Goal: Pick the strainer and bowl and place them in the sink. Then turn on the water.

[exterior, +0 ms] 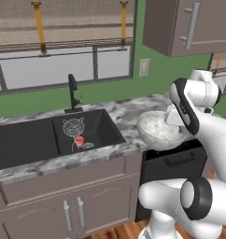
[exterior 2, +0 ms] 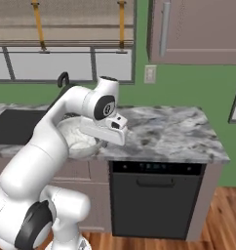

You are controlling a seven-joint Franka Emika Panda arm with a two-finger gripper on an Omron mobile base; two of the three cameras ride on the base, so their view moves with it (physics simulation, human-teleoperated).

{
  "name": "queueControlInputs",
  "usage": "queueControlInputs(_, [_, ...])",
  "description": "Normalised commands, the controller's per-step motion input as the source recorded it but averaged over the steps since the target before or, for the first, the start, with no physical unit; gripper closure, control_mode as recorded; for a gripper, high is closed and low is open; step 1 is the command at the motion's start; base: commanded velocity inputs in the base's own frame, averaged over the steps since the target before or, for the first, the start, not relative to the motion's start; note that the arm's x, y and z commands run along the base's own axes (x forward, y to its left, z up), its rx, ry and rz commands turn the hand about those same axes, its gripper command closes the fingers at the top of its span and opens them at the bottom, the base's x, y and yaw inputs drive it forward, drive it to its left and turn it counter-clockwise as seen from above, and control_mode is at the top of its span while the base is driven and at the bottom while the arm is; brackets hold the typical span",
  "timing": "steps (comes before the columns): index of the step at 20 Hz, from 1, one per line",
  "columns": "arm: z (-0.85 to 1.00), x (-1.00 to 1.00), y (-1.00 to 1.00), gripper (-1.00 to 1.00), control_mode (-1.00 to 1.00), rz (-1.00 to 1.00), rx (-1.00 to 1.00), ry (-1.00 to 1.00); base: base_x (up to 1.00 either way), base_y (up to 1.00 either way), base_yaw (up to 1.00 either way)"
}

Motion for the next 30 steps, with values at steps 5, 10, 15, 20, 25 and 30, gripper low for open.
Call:
queueControlInputs(5, [0.0, 0.0, 0.0, 1.0, 1.0, 0.0, 0.0, 0.0, 0.35, -0.25, 0.06])
queueControlInputs(10, [0.0, 0.0, 0.0, 1.0, 1.0, 0.0, 0.0, 0.0, 0.49, -0.24, 0.09])
queueControlInputs(15, [0.0, 0.0, 0.0, 1.0, 1.0, 0.0, 0.0, 0.0, 0.49, -0.15, 0.09])
queueControlInputs(20, [0.0, 0.0, 0.0, 1.0, 1.0, 0.0, 0.0, 0.0, 0.42, 0.0, 0.02])
queueControlInputs(25, [0.0, 0.0, 0.0, 1.0, 1.0, 0.0, 0.0, 0.0, 0.5, 0.0, 0.07])
queueControlInputs(30, [0.0, 0.0, 0.0, 1.0, 1.0, 0.0, 0.0, 0.0, 0.44, 0.0, 0.15])
